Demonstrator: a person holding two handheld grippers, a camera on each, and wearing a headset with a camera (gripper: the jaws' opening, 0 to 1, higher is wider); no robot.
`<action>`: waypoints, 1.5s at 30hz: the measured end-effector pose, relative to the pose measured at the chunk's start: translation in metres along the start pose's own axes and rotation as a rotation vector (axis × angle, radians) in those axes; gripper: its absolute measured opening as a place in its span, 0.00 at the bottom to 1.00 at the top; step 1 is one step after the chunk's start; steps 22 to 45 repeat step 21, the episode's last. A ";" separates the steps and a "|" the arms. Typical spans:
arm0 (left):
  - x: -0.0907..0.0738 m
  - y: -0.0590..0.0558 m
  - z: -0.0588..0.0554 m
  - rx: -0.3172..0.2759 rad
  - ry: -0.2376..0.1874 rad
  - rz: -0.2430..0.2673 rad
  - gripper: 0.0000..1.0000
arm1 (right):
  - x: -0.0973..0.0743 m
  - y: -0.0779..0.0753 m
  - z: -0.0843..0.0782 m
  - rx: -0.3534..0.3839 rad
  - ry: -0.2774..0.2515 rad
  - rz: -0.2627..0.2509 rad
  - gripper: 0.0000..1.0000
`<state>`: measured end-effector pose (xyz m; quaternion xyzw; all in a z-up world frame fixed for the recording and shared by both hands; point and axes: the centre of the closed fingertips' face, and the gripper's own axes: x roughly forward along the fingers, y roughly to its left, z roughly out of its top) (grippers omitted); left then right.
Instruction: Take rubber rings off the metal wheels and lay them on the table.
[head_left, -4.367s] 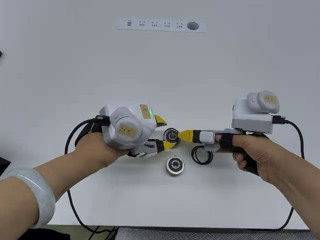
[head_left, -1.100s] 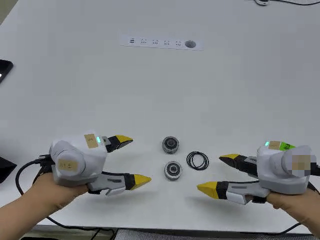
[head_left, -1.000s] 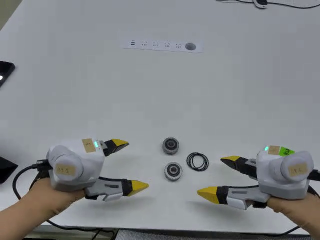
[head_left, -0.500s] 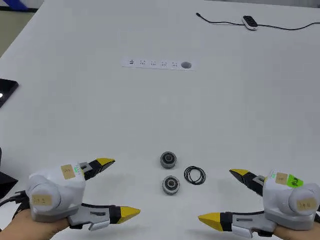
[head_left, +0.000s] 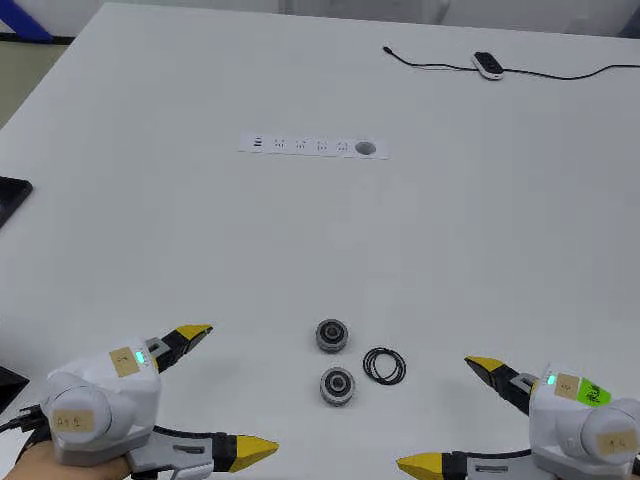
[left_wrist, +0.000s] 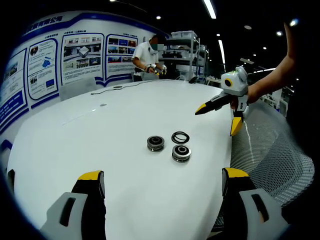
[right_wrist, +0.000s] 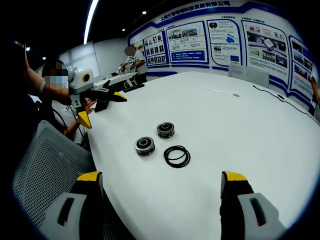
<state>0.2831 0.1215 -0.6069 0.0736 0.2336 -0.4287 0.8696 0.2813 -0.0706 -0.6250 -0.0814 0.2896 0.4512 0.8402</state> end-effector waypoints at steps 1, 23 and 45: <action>0.000 0.000 0.000 0.000 0.000 0.001 1.00 | 0.000 0.000 0.000 -0.002 -0.001 -0.002 0.99; -0.006 0.006 -0.008 -0.024 0.020 0.026 1.00 | 0.002 -0.007 0.004 0.018 -0.013 -0.024 0.99; -0.006 0.006 -0.008 -0.024 0.020 0.026 1.00 | 0.002 -0.007 0.004 0.018 -0.013 -0.024 0.99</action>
